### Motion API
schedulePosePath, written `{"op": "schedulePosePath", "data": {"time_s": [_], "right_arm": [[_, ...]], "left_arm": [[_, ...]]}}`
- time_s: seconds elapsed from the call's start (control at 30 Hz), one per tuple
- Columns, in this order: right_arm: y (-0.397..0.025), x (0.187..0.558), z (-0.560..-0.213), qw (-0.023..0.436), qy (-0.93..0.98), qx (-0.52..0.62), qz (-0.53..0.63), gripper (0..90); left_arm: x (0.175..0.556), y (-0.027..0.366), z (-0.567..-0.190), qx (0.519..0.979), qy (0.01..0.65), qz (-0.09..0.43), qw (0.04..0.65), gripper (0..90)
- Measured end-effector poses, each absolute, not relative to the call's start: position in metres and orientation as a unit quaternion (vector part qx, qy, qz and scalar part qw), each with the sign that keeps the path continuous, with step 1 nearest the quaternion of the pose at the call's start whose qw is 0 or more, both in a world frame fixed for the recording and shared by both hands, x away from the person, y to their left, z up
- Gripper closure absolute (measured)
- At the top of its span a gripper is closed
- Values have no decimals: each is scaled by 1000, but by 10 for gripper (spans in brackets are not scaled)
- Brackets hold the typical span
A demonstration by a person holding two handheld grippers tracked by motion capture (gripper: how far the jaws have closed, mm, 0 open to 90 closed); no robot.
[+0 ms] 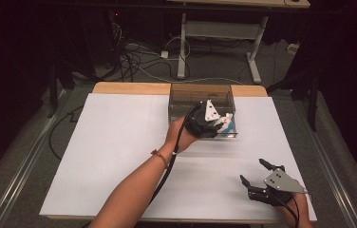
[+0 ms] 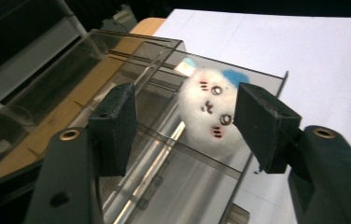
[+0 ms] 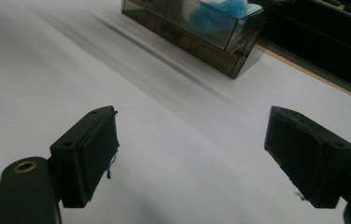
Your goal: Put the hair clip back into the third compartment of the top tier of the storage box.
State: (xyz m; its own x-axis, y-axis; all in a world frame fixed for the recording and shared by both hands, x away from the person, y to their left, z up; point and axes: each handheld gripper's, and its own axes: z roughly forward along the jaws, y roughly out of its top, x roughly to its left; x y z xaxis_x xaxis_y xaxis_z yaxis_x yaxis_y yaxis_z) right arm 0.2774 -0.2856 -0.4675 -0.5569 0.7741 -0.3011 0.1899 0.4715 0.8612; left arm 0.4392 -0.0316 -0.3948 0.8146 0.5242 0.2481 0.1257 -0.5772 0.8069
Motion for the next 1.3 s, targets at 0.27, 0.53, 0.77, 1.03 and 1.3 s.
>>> {"op": "schedulePosePath", "data": {"time_s": [0.27,0.53,0.77,1.03,1.3], "right_arm": [[-286,277,-467,358,781,307,409,176],[-283,274,-466,359,782,302,411,176],[-280,273,-465,358,783,298,413,176],[-278,271,-465,360,784,294,412,176],[-277,271,-465,360,785,292,411,176]], "left_arm": [[437,-30,-392,843,188,255,434,212],[434,-24,-391,848,168,246,438,176],[431,-20,-390,849,169,255,431,176],[426,-18,-388,853,158,264,422,177],[420,-13,-387,852,154,273,419,176]]}}
